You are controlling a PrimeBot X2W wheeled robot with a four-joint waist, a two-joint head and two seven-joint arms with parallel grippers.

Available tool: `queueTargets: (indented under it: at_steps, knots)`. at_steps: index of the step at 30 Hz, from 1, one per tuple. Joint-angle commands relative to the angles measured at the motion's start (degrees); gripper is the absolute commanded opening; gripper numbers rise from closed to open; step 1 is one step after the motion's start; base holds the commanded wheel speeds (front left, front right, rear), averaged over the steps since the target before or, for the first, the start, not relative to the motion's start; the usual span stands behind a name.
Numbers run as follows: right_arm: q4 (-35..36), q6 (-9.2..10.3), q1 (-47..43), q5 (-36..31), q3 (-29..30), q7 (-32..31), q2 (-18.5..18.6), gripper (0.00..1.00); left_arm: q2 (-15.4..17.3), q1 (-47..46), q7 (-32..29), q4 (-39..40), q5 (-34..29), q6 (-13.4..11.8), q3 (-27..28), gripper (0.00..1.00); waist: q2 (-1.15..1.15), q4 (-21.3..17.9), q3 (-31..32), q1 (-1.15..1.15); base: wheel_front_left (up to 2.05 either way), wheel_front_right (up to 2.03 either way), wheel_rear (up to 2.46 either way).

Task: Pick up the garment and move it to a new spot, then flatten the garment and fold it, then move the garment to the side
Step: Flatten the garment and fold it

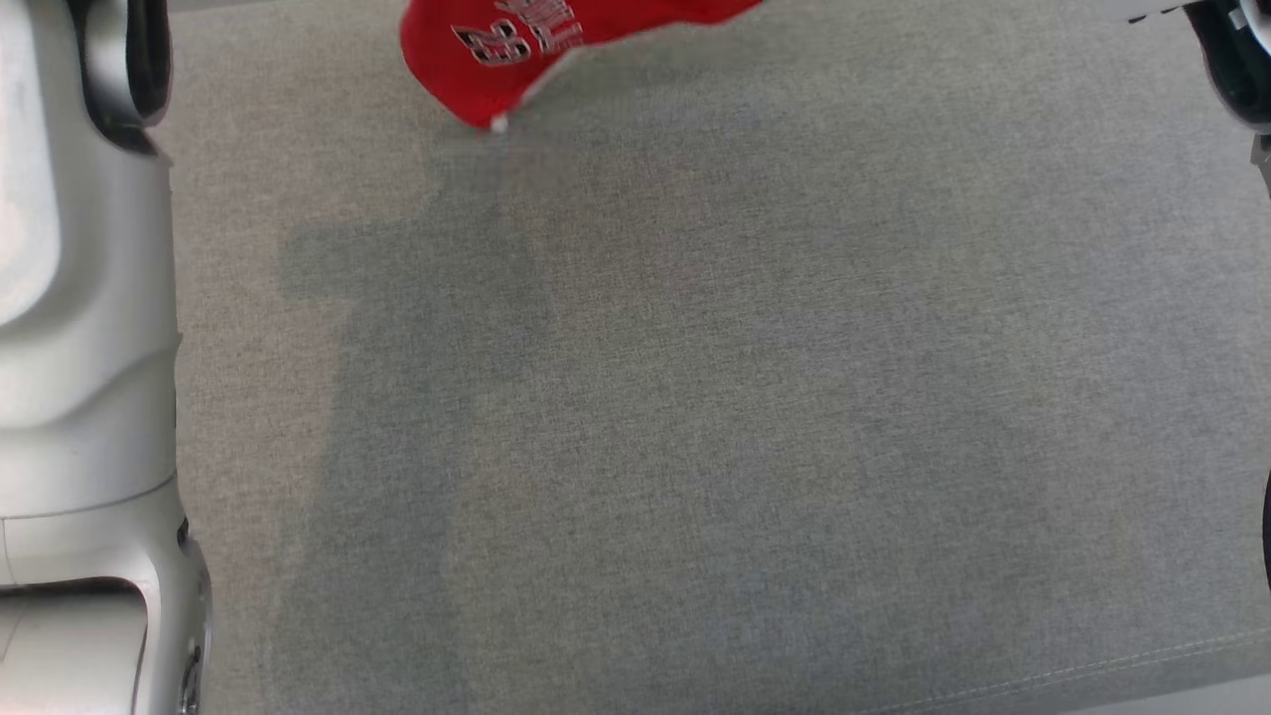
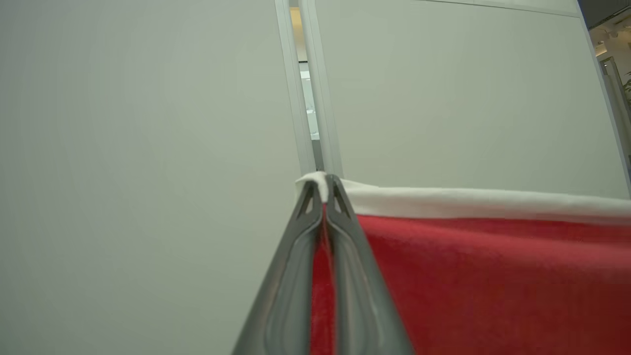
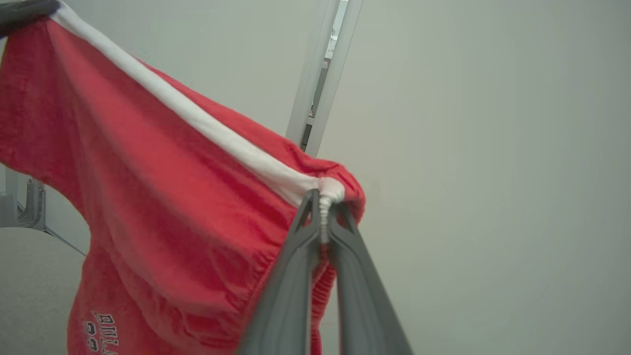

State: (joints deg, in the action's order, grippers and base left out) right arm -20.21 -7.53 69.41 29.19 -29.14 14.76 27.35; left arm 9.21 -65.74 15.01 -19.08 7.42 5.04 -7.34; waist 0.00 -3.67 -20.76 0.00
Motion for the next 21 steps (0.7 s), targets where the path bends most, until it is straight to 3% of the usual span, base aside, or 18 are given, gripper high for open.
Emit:
queueTargets:
  at_steps: [1, 6, 11, 21]
  knots:
    - [-0.6, 0.08, -0.5, -0.5, -0.3, 0.4, -0.2, 0.00, -0.3, 1.3, 0.2, 1.3, -0.2, 0.1, 0.6, 0.00, 0.00, 1.1, -2.3, 0.00, 0.00, 0.00, 0.00]
    - [2.5, 0.08, -8.1, -2.3, 1.0, 0.5, -0.2, 0.00, -1.5, 10.8, 0.1, 7.0, 0.0, 0.4, 2.3, 0.00, 0.00, 1.9, -1.9, 0.00, 0.00, 0.00, 0.00]
    - [4.2, 0.08, -20.8, -1.2, 1.2, 0.5, -1.1, 0.00, -3.6, 26.3, 0.1, 10.0, 1.2, 0.8, 4.4, 0.00, 0.00, 2.2, 0.5, 0.00, 0.00, 0.00, 0.00]
    - [5.9, 0.08, -45.0, 0.4, 1.2, 0.5, -4.0, 0.00, -6.0, 52.3, 0.2, 8.1, 4.1, 0.9, 7.7, 0.00, 0.00, 2.2, 7.8, 0.00, 0.00, 0.00, 0.00]
